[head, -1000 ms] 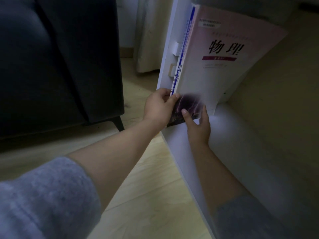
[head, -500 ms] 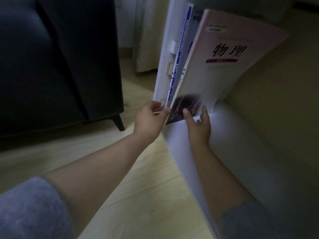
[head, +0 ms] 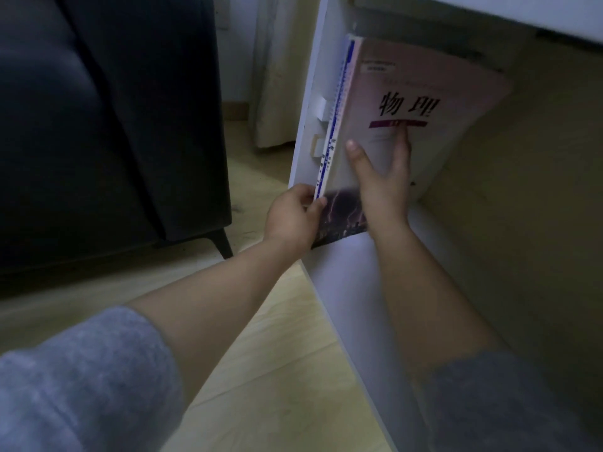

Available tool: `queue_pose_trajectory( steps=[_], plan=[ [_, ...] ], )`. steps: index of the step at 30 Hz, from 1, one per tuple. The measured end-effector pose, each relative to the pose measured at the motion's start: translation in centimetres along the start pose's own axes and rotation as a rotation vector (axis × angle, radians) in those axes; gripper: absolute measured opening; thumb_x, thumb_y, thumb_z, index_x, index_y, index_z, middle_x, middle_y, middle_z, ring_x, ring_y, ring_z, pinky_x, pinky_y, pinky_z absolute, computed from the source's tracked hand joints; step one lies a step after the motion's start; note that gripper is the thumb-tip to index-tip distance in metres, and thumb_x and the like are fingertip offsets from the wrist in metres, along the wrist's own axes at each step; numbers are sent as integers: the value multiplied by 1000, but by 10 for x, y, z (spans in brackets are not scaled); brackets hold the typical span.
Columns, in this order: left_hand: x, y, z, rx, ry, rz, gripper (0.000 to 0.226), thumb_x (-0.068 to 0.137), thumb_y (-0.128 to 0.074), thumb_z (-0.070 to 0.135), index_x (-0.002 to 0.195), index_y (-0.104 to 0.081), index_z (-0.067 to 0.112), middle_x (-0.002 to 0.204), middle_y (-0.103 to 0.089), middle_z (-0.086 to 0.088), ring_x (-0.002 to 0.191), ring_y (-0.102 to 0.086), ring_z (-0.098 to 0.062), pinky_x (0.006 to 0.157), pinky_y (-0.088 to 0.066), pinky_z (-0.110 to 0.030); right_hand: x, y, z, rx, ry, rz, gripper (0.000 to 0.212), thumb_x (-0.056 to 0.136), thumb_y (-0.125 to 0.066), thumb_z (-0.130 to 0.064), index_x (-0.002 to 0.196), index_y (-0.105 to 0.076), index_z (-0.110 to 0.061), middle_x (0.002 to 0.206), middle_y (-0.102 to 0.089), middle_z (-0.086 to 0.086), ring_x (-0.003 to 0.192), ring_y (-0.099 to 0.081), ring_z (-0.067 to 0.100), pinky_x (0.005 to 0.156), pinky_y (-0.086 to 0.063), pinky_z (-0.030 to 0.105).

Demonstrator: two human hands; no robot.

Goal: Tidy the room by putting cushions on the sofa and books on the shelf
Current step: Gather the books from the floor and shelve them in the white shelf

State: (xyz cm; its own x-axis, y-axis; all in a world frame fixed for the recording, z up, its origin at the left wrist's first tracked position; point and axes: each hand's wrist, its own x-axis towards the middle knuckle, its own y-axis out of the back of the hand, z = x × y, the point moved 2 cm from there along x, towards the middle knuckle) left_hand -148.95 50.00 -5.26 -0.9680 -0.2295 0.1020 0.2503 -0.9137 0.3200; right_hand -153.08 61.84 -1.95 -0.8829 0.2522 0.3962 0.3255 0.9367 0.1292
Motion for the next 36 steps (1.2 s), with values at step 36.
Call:
queue_pose_trajectory(
  steps=[36],
  plan=[
    [-39, 20, -4, 40, 0, 38, 37, 95, -55, 26, 130, -53, 12, 121, -62, -1, 90, -52, -4, 77, -39, -19, -26, 10, -9, -41, -8, 17, 82, 81, -73, -42, 150, -31, -29, 157, -27, -1, 144, -27, 18, 116, -31, 42]
  ],
)
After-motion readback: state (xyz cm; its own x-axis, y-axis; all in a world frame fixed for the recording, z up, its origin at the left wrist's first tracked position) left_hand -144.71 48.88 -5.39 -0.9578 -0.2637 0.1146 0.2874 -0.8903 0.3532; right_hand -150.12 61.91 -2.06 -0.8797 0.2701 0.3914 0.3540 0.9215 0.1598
